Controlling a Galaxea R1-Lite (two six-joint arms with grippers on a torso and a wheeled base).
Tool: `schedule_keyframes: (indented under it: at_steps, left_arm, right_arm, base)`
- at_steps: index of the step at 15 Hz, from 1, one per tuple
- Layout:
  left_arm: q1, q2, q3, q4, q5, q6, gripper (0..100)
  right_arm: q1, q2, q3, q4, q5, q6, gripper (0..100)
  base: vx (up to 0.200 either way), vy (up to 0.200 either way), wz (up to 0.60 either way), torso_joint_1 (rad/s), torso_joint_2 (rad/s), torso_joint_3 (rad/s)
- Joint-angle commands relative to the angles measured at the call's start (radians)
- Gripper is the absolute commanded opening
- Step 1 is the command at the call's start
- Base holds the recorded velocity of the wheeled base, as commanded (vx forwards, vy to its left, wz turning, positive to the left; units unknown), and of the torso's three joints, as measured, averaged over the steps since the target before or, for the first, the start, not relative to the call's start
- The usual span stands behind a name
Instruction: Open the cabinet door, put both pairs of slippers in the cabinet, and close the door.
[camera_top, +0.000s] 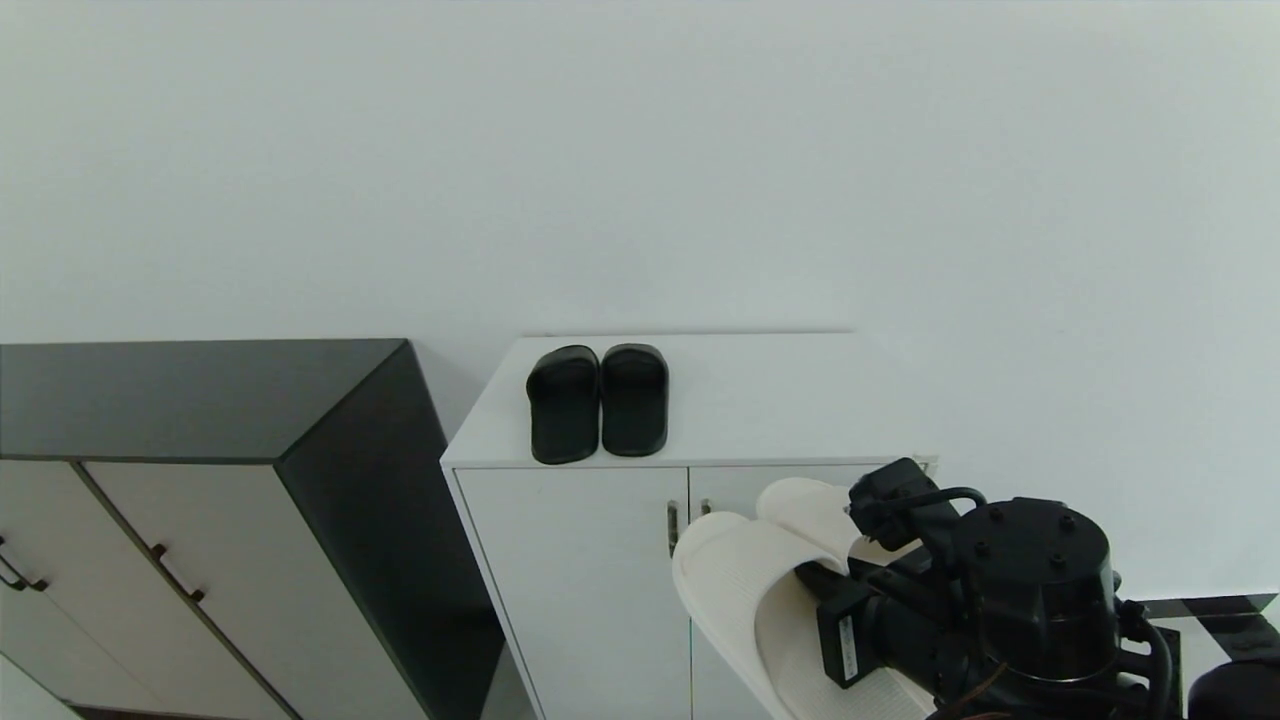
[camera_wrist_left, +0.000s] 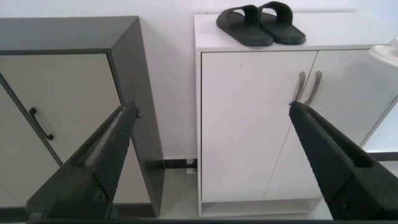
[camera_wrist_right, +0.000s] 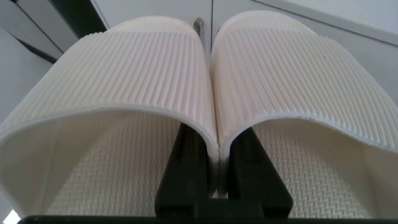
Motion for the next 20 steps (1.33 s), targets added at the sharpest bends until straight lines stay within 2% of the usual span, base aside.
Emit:
schedule_keyframes:
  at_steps: [1, 7, 20]
  left_arm:
    - [0.0, 0.0, 0.0, 0.0, 0.0, 0.0, 100]
    - [0.0, 0.0, 0.0, 0.0, 0.0, -0.002, 100]
    - [0.0, 0.0, 0.0, 0.0, -0.001, -0.004, 100]
  right_arm:
    - [0.0, 0.004, 0.008, -0.013, -0.001, -0.001, 0]
    - [0.002, 0.002, 0.02, -0.021, 0.028, 0.001, 0]
    - [0.002, -0.001, 0.03, -0.024, 0.027, -0.001, 0]
  base:
    - [0.0, 0.0, 0.0, -0.159, 0.39, 0.207]
    - [0.0, 0.0, 0.0, -0.185, 0.43, 0.237]
    - [0.0, 0.0, 0.0, -0.21, 0.53, 0.316]
